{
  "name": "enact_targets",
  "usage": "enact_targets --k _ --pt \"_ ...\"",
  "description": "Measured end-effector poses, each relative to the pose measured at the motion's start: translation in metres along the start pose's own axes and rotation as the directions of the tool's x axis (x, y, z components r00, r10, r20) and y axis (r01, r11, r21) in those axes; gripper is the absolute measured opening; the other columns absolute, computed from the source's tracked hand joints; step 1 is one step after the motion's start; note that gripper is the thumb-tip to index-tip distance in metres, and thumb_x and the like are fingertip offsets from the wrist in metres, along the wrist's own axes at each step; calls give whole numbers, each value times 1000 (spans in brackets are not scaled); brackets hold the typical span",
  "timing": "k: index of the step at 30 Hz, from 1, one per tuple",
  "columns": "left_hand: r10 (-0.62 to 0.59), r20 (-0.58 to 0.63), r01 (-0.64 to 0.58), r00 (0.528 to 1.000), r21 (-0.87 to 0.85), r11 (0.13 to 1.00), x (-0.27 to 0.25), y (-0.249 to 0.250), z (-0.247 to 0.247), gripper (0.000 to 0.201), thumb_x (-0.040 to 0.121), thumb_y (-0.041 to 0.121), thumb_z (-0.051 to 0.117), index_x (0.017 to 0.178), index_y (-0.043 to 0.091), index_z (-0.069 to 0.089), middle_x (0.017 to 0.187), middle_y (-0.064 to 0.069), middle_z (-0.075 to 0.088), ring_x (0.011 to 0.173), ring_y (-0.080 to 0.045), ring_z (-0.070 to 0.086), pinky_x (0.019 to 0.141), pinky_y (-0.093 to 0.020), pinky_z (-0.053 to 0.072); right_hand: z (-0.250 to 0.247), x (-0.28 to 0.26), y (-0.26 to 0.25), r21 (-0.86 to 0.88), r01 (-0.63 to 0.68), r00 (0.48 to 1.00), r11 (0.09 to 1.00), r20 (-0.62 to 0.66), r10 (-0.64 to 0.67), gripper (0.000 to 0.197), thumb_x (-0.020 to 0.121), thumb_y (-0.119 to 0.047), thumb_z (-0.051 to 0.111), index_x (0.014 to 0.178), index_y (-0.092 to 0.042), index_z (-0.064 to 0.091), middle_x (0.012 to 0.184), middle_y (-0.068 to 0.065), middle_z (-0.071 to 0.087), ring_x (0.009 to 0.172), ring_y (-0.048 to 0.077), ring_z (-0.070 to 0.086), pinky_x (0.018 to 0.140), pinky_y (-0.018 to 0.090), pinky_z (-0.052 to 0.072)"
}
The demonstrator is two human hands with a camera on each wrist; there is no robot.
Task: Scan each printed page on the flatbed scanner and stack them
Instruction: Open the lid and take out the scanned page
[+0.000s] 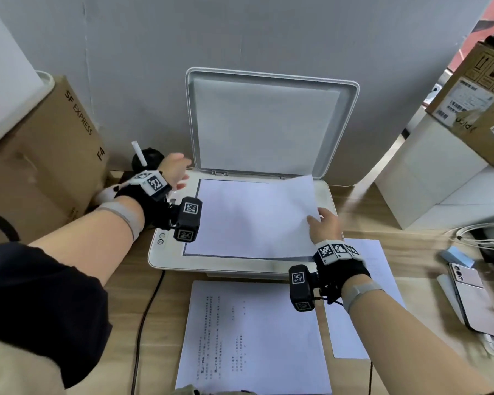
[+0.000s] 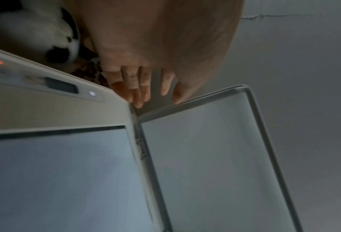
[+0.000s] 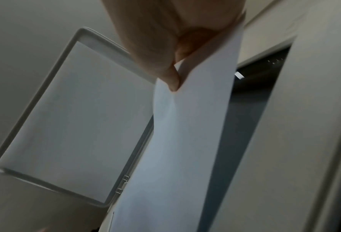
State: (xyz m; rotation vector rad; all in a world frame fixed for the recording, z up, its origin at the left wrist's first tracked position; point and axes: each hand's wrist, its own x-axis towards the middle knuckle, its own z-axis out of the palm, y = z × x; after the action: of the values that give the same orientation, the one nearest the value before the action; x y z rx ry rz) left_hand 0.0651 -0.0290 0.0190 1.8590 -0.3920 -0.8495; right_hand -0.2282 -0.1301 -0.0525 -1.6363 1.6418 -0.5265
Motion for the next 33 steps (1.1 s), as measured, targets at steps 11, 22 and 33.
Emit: enact_targets --k 11,22,33 --pt "-169 222 151 960 96 984 -21 -47 -6 13 95 14 51 83 16 48 57 0 64 35 -6 37 35 -15 26 -18 -5 -2 438 285 958 853 -110 -263 21 92 3 47 89 -14 57 74 -5 55 66 4 49 66 21 39" --pt "26 235 42 972 -281 959 -43 -30 -22 45 90 14 28 78 7 72 88 -8 66 66 -14 49 57 -21 37 -45 -11 0 466 289 957 836 -173 -234 35 79 6 56 71 -27 64 70 -4 66 63 1 57 61 17 46" --pt "-41 145 11 989 202 979 -52 -93 -14 49 89 -5 54 135 8 48 120 -21 60 98 -30 61 87 -41 51 -36 -35 33 343 -71 981 937 193 4 36 91 -13 59 126 -8 54 88 9 59 62 11 49 49 17 40"
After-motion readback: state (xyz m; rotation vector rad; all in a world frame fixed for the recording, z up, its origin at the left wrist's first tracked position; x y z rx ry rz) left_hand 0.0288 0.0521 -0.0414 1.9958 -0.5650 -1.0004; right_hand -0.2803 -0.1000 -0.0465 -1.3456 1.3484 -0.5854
